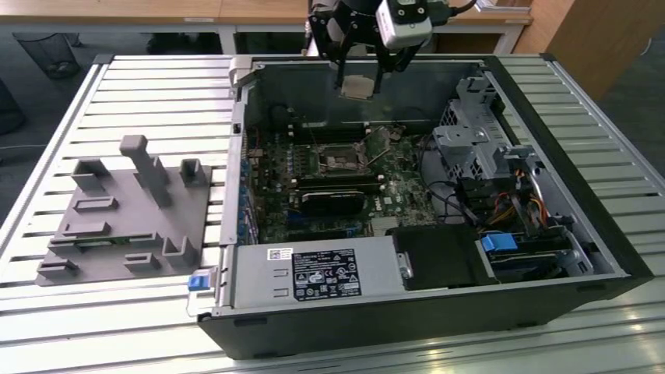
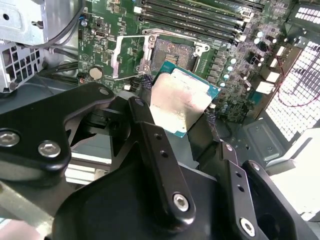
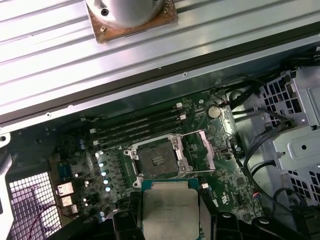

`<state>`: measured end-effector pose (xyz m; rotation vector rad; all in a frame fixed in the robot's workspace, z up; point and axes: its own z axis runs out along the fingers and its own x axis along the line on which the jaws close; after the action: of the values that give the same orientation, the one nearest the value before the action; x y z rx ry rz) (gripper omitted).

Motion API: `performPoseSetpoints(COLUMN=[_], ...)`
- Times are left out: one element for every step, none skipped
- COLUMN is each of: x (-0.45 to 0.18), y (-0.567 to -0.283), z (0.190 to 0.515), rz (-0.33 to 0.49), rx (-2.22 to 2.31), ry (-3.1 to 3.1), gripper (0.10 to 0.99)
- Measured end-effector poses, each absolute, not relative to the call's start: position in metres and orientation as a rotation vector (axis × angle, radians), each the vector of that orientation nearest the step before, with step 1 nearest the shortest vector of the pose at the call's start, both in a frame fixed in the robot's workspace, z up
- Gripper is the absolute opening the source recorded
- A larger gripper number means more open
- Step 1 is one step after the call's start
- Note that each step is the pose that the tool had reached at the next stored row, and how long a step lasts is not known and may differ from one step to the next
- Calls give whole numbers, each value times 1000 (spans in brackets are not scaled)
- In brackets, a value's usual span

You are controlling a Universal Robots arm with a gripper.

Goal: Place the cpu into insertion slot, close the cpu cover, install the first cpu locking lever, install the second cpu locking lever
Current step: 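Place the cpu into insertion slot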

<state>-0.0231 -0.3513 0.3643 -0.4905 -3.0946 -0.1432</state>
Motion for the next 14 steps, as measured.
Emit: performPoseSetpoints(x=[-23, -23, -23, -23, -23, -23, -23, -23, -23, -23, -23, -23, -23, -23], y=[-351, -351, -351, -351, -351, -351, -351, -351, -351, -351, -351, -351, -351, -351], z=[364, 364, 364, 364, 364, 364, 364, 364, 364, 364, 364, 364, 364, 364], rz=[-143, -143, -143, -143, -143, -143, -143, -143, -143, -143, -144, -144, -144, -144], rx=[-498, -504, -511, -518, -524, -531, -538, -544, -551, -558, -564, -571, -577, -584], ry=[-3094, -3093, -3092, -3091, -3090, -3089, -3088, -3087, -3086, -3085, -3084, -3083, -3082, -3081], gripper=[545, 545, 545, 545, 545, 545, 545, 545, 545, 545, 545, 545, 545, 545])
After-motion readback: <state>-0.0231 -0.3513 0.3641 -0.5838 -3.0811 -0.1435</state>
